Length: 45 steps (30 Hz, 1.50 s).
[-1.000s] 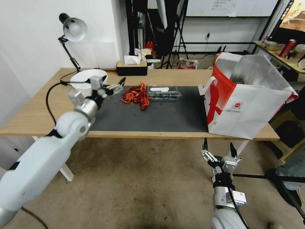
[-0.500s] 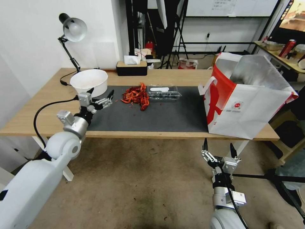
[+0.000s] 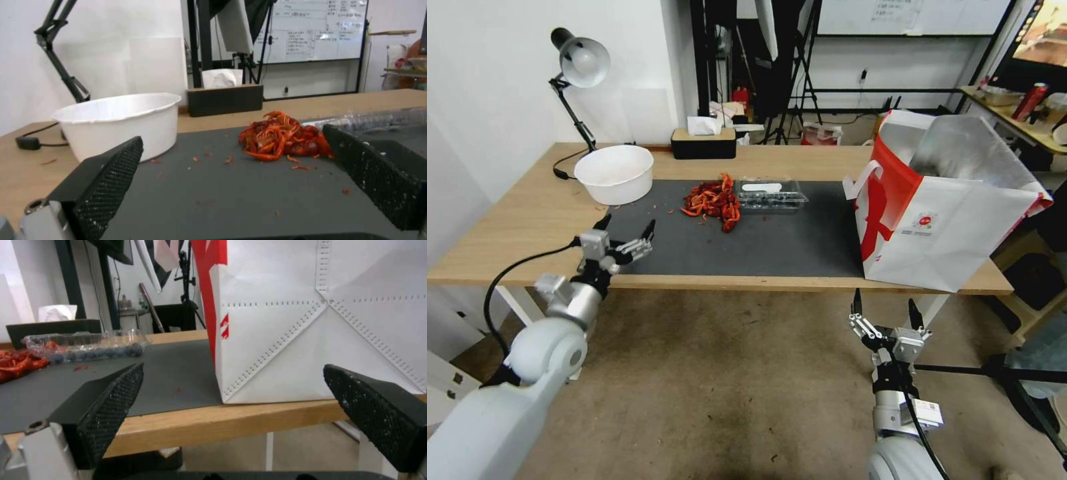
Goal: Pick up the trash from the table and place it into the takeout bag.
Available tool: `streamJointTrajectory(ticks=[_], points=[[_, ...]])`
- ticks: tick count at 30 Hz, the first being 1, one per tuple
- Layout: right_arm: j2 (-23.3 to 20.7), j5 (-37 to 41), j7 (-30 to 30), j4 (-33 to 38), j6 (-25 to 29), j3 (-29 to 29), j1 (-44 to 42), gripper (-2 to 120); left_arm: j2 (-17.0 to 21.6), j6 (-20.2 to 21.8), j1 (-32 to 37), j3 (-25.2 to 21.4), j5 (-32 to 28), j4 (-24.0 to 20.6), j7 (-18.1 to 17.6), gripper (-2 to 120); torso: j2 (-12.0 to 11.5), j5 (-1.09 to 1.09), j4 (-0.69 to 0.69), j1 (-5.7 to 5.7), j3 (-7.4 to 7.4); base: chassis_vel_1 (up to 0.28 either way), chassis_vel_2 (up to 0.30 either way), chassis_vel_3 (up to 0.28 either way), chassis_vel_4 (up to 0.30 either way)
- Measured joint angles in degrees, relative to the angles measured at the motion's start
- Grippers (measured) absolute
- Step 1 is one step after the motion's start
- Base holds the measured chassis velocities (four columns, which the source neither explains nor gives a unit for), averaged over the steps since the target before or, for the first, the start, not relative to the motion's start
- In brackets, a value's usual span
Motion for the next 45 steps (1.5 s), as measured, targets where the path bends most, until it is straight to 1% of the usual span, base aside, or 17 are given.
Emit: streamJointTrajectory(ticks=[2,3,4,7,9,11,14,21,25,30,45], points=[[-0.01,0.01,-0.01,0.0,-0.01,-0.02,0.08,100,-0.3,-0.28,0.68,-0.36,0.22,-0.08,0.13,100,0.0,-0.01,0.0,0.0,0.0,0.0,0.0,0.0,0.0],[-0.05,0.04,-0.01,0.0,-0.06,-0.09,0.18,100,-1.08,-0.89,2.16,-1.08,0.6,-0.3,0.33,100,0.0,0.0,0.0,0.0,0.0,0.0,0.0,0.0,0.0],[-0.05,0.04,-0.01,0.0,-0.06,-0.09,0.18,100,-1.08,-0.89,2.16,-1.08,0.6,-0.3,0.33,100,0.0,0.0,0.0,0.0,0.0,0.0,0.0,0.0,0.0],[-0.15,0.04,0.15,0.02,-0.14,-0.14,0.62,100,-2.62,-1.81,4.54,-2.01,1.21,-0.69,0.62,100,-0.01,0.0,0.0,0.0,0.01,0.0,0.0,0.0,0.0],[-0.19,0.02,0.13,0.02,-0.14,-0.14,0.69,100,-2.86,-1.94,4.87,-2.11,1.33,-0.73,0.66,100,-0.01,0.0,0.0,0.0,0.01,0.0,0.0,0.0,0.0],[-0.36,-0.15,0.1,0.05,-0.26,-0.25,1.15,100,-4.33,-2.8,6.86,-2.84,1.99,-0.74,0.77,100,-0.01,0.0,-0.01,0.0,0.01,0.0,0.0,0.0,0.0],[-0.39,-0.15,0.1,0.08,-0.44,-0.47,1.5,100,-5.34,-3.7,8.71,-3.57,2.61,-0.74,0.98,100,-0.01,-0.01,0.0,0.0,0.01,0.0,0.0,0.0,0.0],[-0.2,-0.16,0.04,-0.06,-0.55,-1.01,2.03,100,-7.06,-6.22,12.85,-5.43,3.71,-0.24,1.59,100,-0.01,0.0,0.01,0.0,0.0,0.0,0.0,0.0,0.0],[-0.21,-0.2,-0.03,-0.13,-0.57,-1.1,2.12,100,-7.94,-7.53,14.34,-5.73,4.59,0.45,1.96,100,-0.01,0.0,0.01,0.0,0.0,0.0,0.0,0.0,0.0],[-0.46,-0.22,-0.08,-0.16,-0.59,-1.09,1.97,100,-8.88,-8.52,14.83,-5.5,5.37,1.39,2.1,100,-0.01,-0.01,0.0,0.0,0.01,0.0,0.0,0.0,0.0],[-0.91,-0.07,-0.9,-0.17,-0.52,-0.96,1.72,100,-8.94,-9.6,14.35,-5.37,5.89,1.91,2.59,100,-0.01,0.0,0.0,0.0,0.0,0.0,0.0,0.0,0.0]])
